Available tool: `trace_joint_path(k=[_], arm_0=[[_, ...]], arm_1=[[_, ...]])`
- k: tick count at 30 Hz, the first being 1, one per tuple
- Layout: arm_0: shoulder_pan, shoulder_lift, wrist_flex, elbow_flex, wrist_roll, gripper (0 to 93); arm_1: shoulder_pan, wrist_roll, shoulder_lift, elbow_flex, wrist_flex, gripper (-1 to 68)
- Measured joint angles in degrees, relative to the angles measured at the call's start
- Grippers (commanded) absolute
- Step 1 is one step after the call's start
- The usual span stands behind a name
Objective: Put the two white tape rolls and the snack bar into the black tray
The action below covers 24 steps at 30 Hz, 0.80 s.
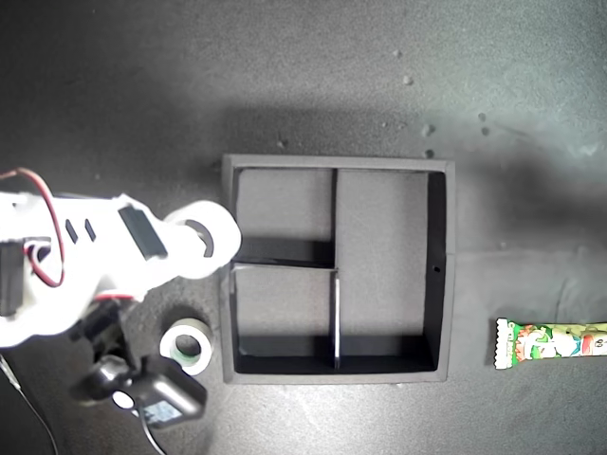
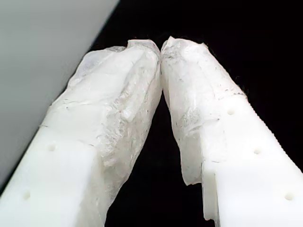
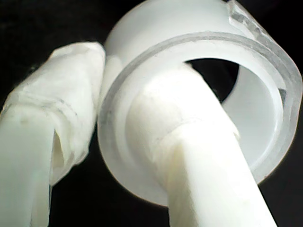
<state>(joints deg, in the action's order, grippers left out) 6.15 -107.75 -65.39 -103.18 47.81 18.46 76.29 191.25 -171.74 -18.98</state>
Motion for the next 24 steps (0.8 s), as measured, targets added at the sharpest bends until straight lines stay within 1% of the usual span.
trace_joint_path(k=[2, 5, 8, 13, 16, 19, 21, 24], arm_0=[[0.0, 1.32, -0.79, 1.41, -0.35, 0.1], [0.35, 3.78, -2.55, 4.83, -1.49, 0.1], [1.23, 8.0, -6.06, 11.95, -3.08, 0.1], [1.67, 18.37, -15.12, 30.41, -5.19, 0.1], [1.76, 25.93, -21.09, 43.51, -5.71, 0.1], [2.37, 33.22, -26.28, 55.28, -5.71, 0.1], [2.81, 39.11, -30.15, 63.98, -5.89, 0.1], [2.55, 50.01, -36.83, 79.72, -5.89, 0.1]], arm_1=[[0.7, 2.9, 0.0, -0.26, 0.0, -0.7], [0.62, -3.96, 0.18, 1.32, -2.99, -0.7], [-1.58, -19.34, 0.0, 5.01, -3.78, -0.7], [-11.51, -50.62, -2.72, 16.17, -5.8, -0.7], [-15.38, -64.6, -16.7, 27.86, -10.02, -0.6], [-16.61, -69.26, -37.88, 43.95, -14.59, -0.6], [-16.52, -68.12, -51.94, 56.6, -18.72, -0.6], [-16.08, -58.18, -71.19, 75.67, -28.65, -0.6]])
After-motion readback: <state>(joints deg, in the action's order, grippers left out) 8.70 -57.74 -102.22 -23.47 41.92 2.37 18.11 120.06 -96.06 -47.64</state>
